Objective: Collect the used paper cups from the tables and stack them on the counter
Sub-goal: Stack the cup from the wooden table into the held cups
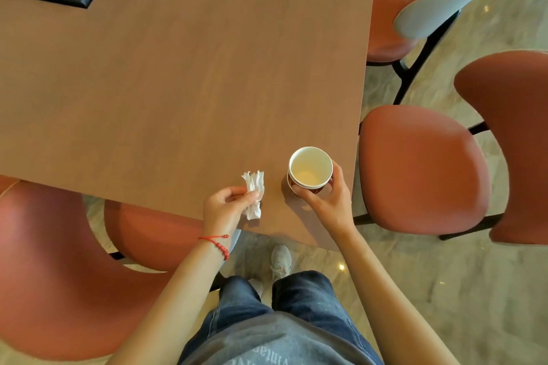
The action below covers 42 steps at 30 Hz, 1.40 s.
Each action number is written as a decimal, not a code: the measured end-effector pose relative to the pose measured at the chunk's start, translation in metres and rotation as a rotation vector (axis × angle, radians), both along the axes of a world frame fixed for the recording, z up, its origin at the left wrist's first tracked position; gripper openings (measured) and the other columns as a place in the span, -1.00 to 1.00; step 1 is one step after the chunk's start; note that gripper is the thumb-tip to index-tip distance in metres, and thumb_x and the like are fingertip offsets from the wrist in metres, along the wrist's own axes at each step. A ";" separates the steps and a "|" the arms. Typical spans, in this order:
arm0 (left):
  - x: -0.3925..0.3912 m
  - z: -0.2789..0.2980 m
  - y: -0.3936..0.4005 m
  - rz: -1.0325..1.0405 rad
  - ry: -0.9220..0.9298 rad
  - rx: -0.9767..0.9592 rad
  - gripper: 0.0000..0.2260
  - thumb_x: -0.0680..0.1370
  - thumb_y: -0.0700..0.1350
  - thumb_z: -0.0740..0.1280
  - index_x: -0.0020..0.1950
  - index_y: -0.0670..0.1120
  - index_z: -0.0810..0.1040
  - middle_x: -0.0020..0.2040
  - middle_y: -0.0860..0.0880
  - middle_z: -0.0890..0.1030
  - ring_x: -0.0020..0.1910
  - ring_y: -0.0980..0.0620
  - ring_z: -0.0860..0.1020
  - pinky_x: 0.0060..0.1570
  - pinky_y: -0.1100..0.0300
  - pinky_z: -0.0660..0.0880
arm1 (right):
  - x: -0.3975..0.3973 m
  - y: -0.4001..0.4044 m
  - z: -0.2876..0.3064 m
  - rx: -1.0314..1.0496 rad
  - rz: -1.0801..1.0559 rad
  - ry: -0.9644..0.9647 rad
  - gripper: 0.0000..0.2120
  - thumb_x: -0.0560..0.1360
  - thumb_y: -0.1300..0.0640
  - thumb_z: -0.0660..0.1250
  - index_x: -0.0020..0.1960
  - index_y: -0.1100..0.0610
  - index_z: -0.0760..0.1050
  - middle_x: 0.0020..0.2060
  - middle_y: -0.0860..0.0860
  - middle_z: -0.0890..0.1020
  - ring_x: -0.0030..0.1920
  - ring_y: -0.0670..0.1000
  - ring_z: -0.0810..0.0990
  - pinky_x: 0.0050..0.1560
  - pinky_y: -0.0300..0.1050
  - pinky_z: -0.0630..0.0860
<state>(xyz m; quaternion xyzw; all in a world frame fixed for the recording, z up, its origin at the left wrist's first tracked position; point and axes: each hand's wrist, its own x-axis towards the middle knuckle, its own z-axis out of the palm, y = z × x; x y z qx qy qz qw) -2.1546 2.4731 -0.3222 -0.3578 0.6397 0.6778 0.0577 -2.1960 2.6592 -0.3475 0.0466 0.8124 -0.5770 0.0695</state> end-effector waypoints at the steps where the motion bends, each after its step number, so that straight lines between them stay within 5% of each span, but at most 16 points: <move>1: 0.000 0.000 -0.001 0.003 -0.001 0.002 -0.91 0.36 -0.22 0.49 -0.21 -0.12 0.61 -0.25 -0.11 0.65 -0.27 0.01 0.59 -0.28 0.27 0.53 | 0.001 -0.001 -0.002 0.001 0.004 -0.007 -0.34 0.26 0.03 0.57 0.17 -0.30 0.26 0.09 -0.36 0.45 0.07 -0.48 0.40 -0.05 -0.61 0.33; 4: 0.001 0.000 -0.002 0.026 -0.012 0.024 -0.90 0.35 -0.22 0.50 -0.20 -0.13 0.61 -0.21 -0.17 0.65 -0.21 -0.07 0.60 -0.12 0.08 0.53 | 0.006 -0.001 -0.010 0.002 0.019 -0.014 -0.24 0.24 0.02 0.59 0.25 -0.27 0.21 0.14 -0.39 0.41 0.11 -0.49 0.37 -0.01 -0.63 0.29; 10: 0.002 0.002 -0.003 0.038 -0.028 0.047 -0.90 0.35 -0.25 0.49 -0.23 -0.12 0.60 -0.26 -0.12 0.65 -0.23 -0.08 0.60 -0.11 0.04 0.54 | 0.003 -0.003 -0.020 0.038 0.039 -0.044 -0.20 0.22 0.06 0.60 0.26 -0.19 0.18 0.12 -0.36 0.39 0.10 -0.50 0.37 -0.03 -0.64 0.29; 18: 0.000 0.003 -0.008 0.009 -0.020 0.050 -0.89 0.34 -0.24 0.50 -0.22 -0.11 0.60 -0.33 -0.02 0.65 -0.31 0.02 0.61 -0.26 0.21 0.56 | 0.005 -0.004 -0.013 0.004 -0.053 -0.086 -0.33 0.26 0.06 0.58 0.23 -0.09 0.28 0.02 -0.34 0.45 0.01 -0.53 0.40 -0.12 -0.64 0.32; 25: 0.003 0.009 -0.009 -0.079 0.037 0.034 -0.88 0.34 -0.22 0.50 -0.24 -0.08 0.58 -0.47 0.10 0.63 -0.45 0.23 0.56 -0.45 0.41 0.44 | 0.031 0.001 0.004 -0.181 -0.138 -0.125 -0.39 0.30 0.13 0.55 0.26 -0.02 0.37 0.11 -0.13 0.57 0.15 -0.11 0.54 0.09 -0.21 0.50; 28: 0.011 0.012 -0.008 -0.126 0.070 0.039 -0.88 0.34 -0.24 0.50 -0.24 -0.10 0.59 -0.47 0.10 0.63 -0.46 0.23 0.56 -0.45 0.41 0.44 | 0.053 0.002 0.009 -0.262 -0.193 -0.118 -0.38 0.33 0.19 0.52 0.33 0.10 0.35 0.17 0.02 0.56 0.16 -0.02 0.55 0.02 -0.26 0.54; 42: 0.039 0.015 0.040 -0.436 0.079 0.067 -0.85 0.33 -0.29 0.49 -0.26 -0.09 0.57 -0.48 0.12 0.62 -0.47 0.24 0.56 -0.46 0.40 0.45 | 0.155 0.035 0.024 -0.309 -0.491 -0.064 -0.49 0.34 0.27 0.51 0.18 -0.06 0.42 0.06 -0.09 0.61 0.02 -0.20 0.59 -0.07 -0.37 0.50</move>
